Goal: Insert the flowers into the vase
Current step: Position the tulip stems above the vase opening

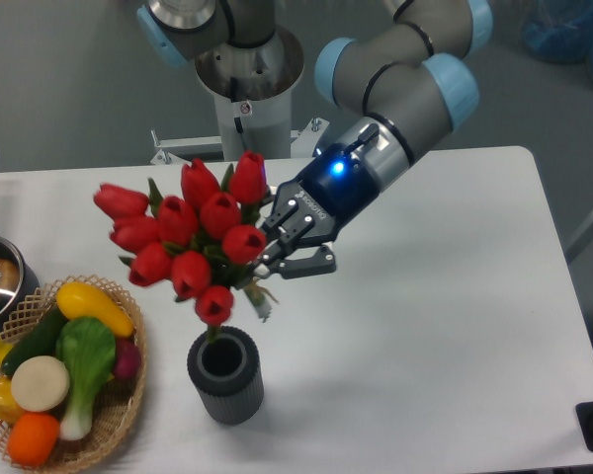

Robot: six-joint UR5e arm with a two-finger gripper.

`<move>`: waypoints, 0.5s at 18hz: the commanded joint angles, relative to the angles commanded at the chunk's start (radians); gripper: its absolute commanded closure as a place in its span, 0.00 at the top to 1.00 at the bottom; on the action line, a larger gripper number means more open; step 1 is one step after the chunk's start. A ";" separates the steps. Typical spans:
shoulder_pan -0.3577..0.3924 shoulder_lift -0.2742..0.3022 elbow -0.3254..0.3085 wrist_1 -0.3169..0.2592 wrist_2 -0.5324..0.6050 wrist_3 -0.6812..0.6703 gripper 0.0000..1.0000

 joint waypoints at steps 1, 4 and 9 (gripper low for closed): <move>0.000 -0.003 0.000 0.000 -0.025 0.000 0.15; -0.002 -0.005 0.000 0.000 -0.049 0.014 0.15; -0.009 -0.026 0.005 0.002 -0.049 0.047 0.15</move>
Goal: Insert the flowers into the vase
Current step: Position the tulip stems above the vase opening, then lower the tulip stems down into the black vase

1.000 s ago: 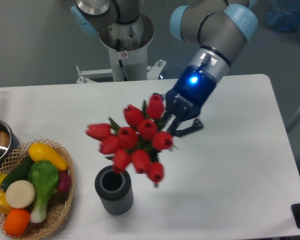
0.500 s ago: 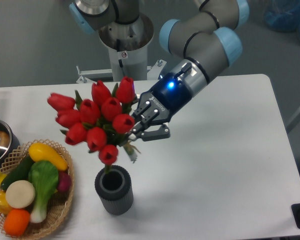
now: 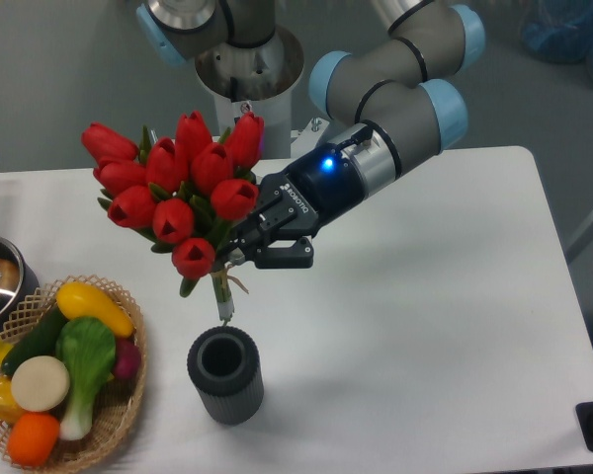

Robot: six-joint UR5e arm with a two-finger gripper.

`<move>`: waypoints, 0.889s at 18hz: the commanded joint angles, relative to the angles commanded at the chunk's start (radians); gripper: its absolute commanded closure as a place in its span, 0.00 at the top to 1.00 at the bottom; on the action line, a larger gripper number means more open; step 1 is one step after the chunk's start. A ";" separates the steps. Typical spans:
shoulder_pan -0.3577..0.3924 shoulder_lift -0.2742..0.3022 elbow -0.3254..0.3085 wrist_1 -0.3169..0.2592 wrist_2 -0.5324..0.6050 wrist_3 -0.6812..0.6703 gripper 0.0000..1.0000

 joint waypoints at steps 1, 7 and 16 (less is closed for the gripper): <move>-0.002 -0.006 0.000 -0.002 0.000 0.008 0.15; -0.006 -0.052 0.008 0.005 -0.047 0.061 0.15; -0.017 -0.092 0.006 0.005 -0.055 0.103 0.11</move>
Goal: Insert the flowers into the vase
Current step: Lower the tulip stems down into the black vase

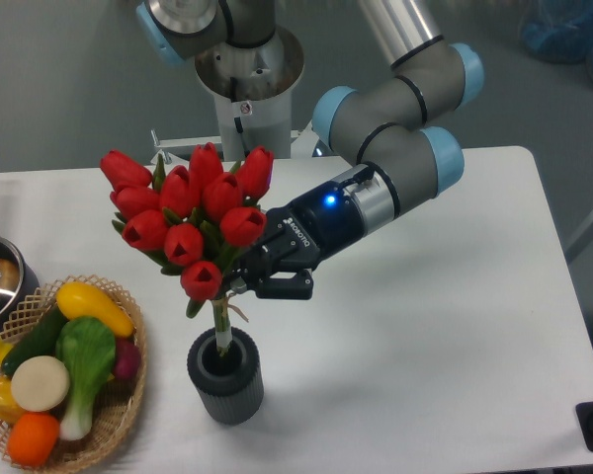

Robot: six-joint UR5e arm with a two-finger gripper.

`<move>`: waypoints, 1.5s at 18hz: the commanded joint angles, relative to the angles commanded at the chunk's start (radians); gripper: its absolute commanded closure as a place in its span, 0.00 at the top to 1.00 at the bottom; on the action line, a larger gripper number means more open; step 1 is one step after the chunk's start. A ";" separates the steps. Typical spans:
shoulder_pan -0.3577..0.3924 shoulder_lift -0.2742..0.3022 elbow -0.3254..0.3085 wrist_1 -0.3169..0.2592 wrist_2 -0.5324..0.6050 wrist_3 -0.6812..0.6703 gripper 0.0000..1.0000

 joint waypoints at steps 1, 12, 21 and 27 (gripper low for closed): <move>-0.002 -0.003 -0.002 0.000 0.002 0.000 0.10; -0.002 -0.032 -0.020 0.002 0.008 0.005 0.12; -0.003 -0.078 -0.054 0.002 0.009 0.114 0.12; -0.009 -0.092 -0.064 0.002 0.055 0.123 0.14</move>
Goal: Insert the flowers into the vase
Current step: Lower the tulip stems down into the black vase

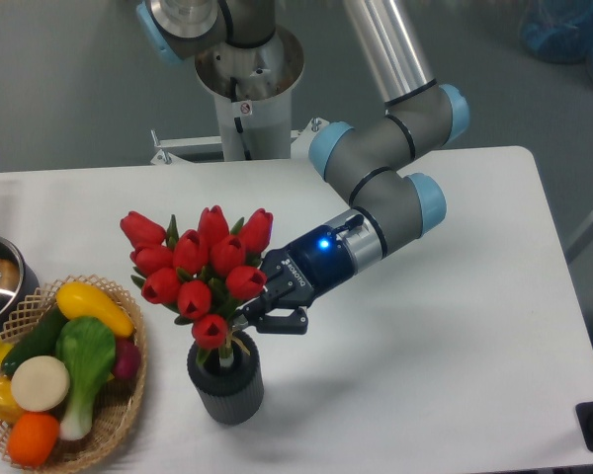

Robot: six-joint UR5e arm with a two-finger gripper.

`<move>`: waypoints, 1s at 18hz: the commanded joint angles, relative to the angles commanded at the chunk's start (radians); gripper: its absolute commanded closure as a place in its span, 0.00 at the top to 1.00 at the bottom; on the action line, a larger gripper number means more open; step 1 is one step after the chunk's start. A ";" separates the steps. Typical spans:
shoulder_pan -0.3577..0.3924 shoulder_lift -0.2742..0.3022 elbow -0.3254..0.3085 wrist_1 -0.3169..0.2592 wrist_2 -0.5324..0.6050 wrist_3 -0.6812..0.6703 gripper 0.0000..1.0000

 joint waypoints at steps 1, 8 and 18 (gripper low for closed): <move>-0.002 -0.002 0.000 0.000 0.009 0.000 0.14; -0.002 -0.015 -0.003 0.000 0.011 0.006 0.15; -0.023 -0.052 0.000 0.000 0.011 0.041 0.15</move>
